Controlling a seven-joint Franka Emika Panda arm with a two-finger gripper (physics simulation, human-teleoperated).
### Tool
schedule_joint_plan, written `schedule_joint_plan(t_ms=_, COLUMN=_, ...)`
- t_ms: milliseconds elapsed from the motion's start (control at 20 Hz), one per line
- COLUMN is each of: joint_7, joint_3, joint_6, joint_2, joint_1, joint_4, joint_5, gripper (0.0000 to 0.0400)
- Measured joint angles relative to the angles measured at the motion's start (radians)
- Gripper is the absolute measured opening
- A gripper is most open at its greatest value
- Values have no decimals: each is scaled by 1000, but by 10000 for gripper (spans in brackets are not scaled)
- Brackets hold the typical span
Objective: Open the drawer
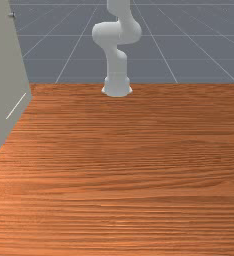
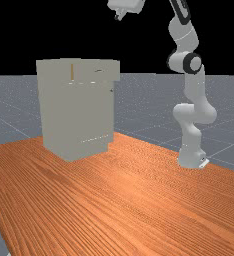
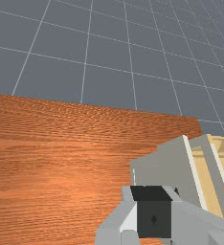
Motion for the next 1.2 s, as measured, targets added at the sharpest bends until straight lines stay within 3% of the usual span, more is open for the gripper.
schedule_joint_plan(t_ms=500, joint_7=0, joint_3=0, joint_6=0, joint_2=0, joint_1=0, joint_4=0, joint_5=0, gripper=0)
schedule_joint_plan(t_ms=600, joint_7=-68, joint_3=-56, joint_6=40, joint_2=-27, joint_1=-99, joint_4=-96, joint_5=45, gripper=0)
schedule_joint_plan(t_ms=700, joint_7=-70, joint_3=-85, joint_6=-5, joint_2=17, joint_1=-192, joint_4=-34, joint_5=109, gripper=0)
schedule_joint_plan(t_ms=900, joint_7=-63, joint_3=-86, joint_6=-22, joint_2=67, joint_1=-227, joint_4=-63, joint_5=145, gripper=0)
schedule_joint_plan(t_ms=1050, joint_7=-8, joint_3=-89, joint_6=111, joint_2=9, joint_1=-177, joint_4=-285, joint_5=88, gripper=0)
schedule_joint_plan(t_ms=1100, joint_7=54, joint_3=-105, joint_6=122, joint_2=12, joint_1=-203, joint_4=-296, joint_5=150, gripper=0)
schedule_joint_plan(t_ms=1200, joint_7=-78, joint_3=-116, joint_6=111, joint_2=25, joint_1=-254, joint_4=-285, joint_5=145, gripper=0)
